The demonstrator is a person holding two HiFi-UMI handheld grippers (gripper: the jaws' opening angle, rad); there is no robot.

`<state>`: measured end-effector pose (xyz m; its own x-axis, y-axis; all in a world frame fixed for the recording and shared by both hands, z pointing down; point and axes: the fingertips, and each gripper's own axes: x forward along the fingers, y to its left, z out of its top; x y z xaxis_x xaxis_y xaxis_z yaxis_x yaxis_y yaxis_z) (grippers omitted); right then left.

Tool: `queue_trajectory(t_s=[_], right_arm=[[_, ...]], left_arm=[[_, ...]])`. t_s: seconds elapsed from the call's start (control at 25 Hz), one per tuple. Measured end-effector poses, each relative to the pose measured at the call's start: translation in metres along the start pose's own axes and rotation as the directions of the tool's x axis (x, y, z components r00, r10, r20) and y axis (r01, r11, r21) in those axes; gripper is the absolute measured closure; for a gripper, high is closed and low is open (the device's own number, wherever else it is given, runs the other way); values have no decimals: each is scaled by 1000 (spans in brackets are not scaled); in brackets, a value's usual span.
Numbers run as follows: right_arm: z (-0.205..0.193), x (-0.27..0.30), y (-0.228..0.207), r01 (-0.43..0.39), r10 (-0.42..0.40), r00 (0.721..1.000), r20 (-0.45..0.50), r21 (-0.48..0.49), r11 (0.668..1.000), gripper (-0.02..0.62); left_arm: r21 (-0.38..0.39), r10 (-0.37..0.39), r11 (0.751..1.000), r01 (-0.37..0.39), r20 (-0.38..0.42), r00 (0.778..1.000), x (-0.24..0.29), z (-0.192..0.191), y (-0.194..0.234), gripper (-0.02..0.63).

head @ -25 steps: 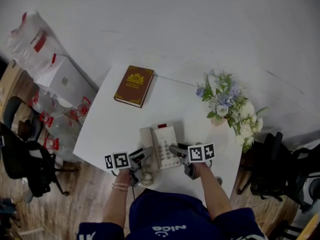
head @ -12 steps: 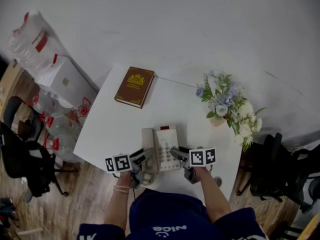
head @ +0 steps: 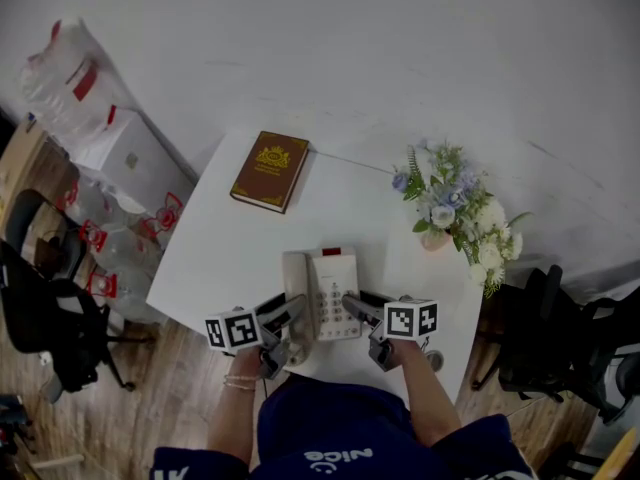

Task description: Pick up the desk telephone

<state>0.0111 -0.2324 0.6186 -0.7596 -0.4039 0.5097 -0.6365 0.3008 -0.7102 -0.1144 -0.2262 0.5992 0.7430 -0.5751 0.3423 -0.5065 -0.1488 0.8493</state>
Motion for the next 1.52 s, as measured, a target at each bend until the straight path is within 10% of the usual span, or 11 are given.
queue_trajectory(t_s=[0.44, 1.52], right_arm=[[24, -29, 29, -41, 44, 991, 128, -23, 999, 385], [85, -90, 115, -53, 136, 927, 350, -238, 970, 388]], left_arm=[[166, -25, 986, 18, 41, 999, -10, 25, -49, 304], [302, -184, 948, 106, 242, 953, -58, 67, -142, 304]])
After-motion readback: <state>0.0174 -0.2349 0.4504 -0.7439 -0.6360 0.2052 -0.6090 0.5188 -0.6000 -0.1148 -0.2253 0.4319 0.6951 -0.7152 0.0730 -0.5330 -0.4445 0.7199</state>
